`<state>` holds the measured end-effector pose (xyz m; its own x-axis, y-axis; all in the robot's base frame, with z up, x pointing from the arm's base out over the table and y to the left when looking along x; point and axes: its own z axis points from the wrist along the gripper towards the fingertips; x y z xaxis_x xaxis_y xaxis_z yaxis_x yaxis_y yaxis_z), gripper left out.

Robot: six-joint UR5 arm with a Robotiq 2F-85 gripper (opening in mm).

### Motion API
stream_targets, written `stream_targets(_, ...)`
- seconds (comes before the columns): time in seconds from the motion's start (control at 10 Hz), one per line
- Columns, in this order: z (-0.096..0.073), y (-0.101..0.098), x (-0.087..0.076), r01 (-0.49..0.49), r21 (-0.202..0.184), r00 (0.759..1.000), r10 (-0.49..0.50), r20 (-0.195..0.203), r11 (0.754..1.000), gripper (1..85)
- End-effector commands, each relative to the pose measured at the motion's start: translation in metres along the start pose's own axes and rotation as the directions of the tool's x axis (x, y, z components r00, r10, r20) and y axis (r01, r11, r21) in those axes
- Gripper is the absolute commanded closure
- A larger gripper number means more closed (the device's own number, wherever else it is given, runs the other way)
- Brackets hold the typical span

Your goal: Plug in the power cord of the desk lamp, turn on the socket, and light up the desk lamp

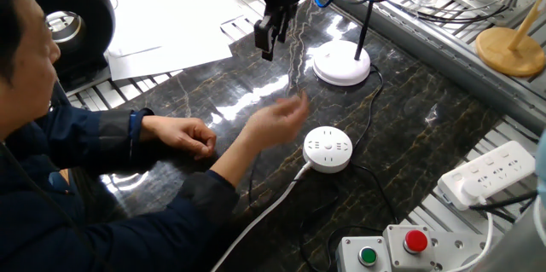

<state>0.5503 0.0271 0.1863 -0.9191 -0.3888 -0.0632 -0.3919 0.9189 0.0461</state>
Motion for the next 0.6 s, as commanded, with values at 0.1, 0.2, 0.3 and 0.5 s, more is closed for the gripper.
stream_targets(0.1, 0.008, -0.012, -0.01, 0.011, 0.008, 1.0, -0.011, -0.026, 1.0, 25.0)
stream_targets(0.2, 0.013, -0.009, -0.013, 0.003, 0.006, 1.0, -0.003, -0.029, 1.0, 24.7)
stream_targets(0.3, 0.016, -0.006, -0.019, -0.009, 0.008, 1.0, 0.009, -0.028, 1.0, 24.3)
stream_targets(0.5, 0.016, -0.003, -0.028, -0.019, 0.023, 0.999, 0.02, -0.048, 1.0, 24.7)
